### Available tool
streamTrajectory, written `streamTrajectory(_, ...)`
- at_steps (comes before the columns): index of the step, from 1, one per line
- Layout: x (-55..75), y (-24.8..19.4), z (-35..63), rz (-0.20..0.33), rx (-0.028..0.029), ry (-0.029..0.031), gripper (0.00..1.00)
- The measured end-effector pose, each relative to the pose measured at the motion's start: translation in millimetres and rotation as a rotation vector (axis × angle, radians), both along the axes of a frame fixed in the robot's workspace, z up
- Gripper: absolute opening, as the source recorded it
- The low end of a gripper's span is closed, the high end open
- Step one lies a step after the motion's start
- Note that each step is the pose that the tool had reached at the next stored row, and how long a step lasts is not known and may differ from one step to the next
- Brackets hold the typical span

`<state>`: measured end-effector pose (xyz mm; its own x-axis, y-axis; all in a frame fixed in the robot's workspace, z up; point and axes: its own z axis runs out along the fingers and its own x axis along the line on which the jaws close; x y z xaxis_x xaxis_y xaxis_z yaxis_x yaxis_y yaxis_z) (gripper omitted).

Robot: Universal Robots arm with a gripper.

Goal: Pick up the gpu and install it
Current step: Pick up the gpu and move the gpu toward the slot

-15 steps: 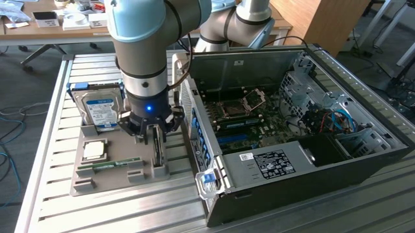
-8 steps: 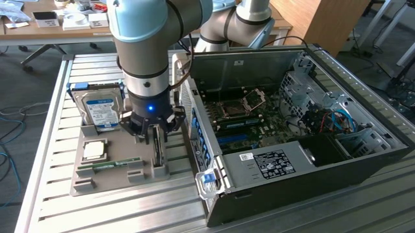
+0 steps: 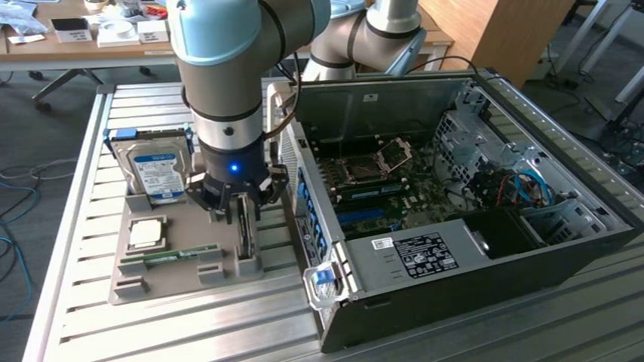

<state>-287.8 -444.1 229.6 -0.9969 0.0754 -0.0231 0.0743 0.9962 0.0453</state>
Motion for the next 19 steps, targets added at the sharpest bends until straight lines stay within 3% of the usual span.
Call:
streamTrajectory(13,0.2,-0.1,1.5,0.000,0.0001,-0.0001,0.49)
streamTrajectory(15,0.2,0.0,1.5,0.000,0.0001,-0.0001,0.47)
streamTrajectory(16,0.1,0.0,1.5,0.000,0.0001,-0.0001,0.41)
streamTrajectory(19,0.2,-0.1,1.5,0.000,0.0001,-0.0001,0.41)
